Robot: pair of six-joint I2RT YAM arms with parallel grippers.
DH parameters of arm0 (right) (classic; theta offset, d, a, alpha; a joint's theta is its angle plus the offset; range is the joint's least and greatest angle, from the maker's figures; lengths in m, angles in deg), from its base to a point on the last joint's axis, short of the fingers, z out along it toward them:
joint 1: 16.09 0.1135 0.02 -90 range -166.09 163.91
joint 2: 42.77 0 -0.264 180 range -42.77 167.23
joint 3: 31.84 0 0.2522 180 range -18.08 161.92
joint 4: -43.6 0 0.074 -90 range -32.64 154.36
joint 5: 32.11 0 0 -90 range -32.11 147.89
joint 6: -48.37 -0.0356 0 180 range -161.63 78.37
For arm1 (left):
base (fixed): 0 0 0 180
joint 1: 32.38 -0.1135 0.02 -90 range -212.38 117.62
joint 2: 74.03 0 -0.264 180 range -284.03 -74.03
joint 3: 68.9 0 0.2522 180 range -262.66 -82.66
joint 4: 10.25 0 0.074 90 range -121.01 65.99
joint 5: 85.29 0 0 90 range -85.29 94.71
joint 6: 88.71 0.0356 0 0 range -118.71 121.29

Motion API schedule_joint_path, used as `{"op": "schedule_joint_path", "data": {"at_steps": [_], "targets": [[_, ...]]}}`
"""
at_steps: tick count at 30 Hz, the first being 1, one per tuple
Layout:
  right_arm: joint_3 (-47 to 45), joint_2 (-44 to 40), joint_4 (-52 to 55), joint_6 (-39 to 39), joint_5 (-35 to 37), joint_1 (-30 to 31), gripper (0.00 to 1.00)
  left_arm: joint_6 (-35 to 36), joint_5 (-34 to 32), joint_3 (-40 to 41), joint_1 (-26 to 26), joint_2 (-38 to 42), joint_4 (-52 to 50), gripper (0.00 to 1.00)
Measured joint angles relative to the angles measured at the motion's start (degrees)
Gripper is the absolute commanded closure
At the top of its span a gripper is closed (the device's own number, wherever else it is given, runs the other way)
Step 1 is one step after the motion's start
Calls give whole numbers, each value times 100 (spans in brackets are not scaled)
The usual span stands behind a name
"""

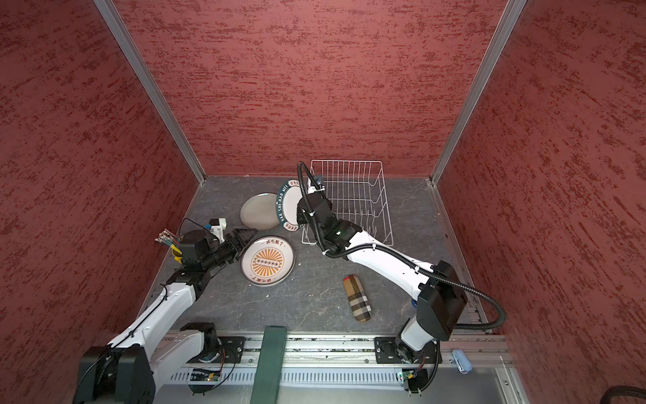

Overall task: Unload the plates from the dish rack
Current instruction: Pick up the plate from the dish rack, then place the plate among the plates.

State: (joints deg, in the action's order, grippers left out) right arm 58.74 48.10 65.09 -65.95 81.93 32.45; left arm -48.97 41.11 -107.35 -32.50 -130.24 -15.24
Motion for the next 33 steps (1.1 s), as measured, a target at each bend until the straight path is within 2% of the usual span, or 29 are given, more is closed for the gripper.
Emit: {"op": "schedule_joint_path", "data": {"at_steps": [10, 15, 18, 22, 25, 28, 30, 31, 33], "targets": [[-212, 367, -361, -675, -1589, -15, 100, -223, 109, 55, -46, -120, 326, 27], [-254, 387, -577, -920, -2133, -39, 100, -313, 107, 151, -138, -155, 448, 35], [-254, 387, -697, -1023, -2365, -61, 100, -380, 109, 236, -188, -155, 494, 46], [-254, 463, -699, -1095, -2533, -103, 100, -466, 103, 245, -225, -133, 581, 73], [-254, 553, -704, -1156, -2691, -149, 100, -466, 76, 267, -251, -72, 573, 88], [-256, 632, -695, -1375, -2850, -293, 76, -509, 118, 299, -319, 70, 627, 98], [-280, 704, -695, -1401, -3029, -402, 60, -501, 76, 286, -319, 203, 682, 100], [-289, 721, -758, -1440, -3145, -428, 55, -479, 55, 289, -319, 232, 610, 100], [-295, 717, -870, -1482, -3320, -446, 55, -470, 11, 306, -326, 234, 463, 100]]}}
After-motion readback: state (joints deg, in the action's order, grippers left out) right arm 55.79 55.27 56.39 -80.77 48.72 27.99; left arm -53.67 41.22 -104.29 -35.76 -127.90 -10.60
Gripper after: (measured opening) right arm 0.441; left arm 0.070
